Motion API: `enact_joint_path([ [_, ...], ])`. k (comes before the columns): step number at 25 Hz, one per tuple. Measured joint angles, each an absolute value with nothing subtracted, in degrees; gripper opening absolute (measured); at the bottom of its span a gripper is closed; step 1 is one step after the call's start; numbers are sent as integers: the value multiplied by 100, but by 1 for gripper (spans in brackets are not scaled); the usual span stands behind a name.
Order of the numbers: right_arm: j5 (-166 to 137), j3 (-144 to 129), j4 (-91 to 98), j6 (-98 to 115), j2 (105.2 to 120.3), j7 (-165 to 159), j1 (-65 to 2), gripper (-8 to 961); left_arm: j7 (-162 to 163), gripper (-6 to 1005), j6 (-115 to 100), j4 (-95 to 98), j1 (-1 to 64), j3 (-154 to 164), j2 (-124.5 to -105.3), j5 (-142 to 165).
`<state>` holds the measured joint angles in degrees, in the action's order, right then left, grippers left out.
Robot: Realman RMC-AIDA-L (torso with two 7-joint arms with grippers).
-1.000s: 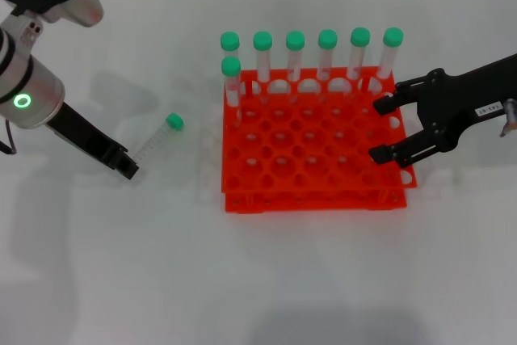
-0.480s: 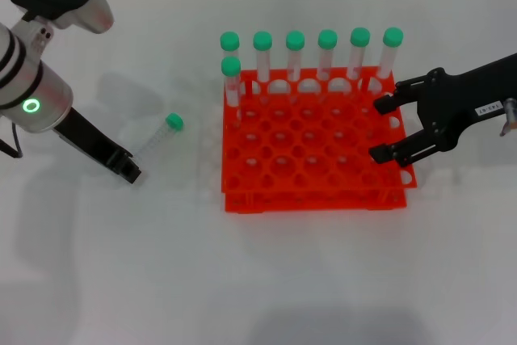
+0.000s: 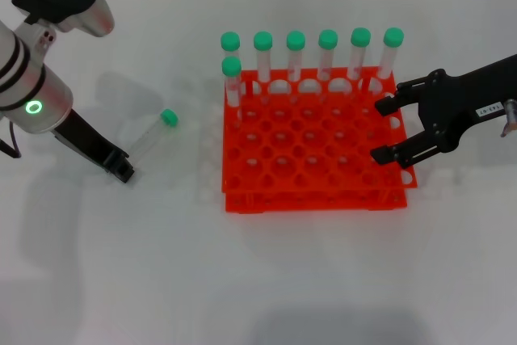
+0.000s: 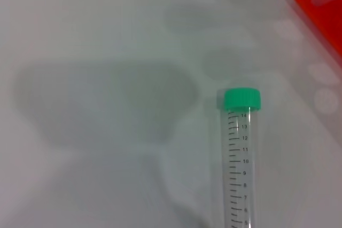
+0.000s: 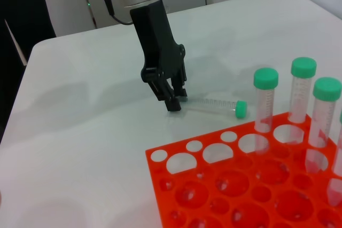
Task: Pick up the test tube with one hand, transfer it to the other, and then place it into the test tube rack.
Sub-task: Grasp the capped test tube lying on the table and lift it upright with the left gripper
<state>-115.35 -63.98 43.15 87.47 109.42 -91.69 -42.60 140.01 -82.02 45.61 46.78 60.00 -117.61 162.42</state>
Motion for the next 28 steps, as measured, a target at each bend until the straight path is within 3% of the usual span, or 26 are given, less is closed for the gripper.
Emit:
enact_joint_path([
  [13,-11585,-6376,4315,8729,10942,-9201,-4272,856,14007,206,-7993,4949,4601,5934,-11790,16140],
  [21,-11584,-6348,4350,8724,10942,-9218,-4219,856,13435,192,-7188,6928,3541,6018,-11904,14959],
  [28,-11546,-6336,4387,8683,11043,-9180,-4159,856,10709,195,-6754,6706,2862,5834,-11826,11831],
])
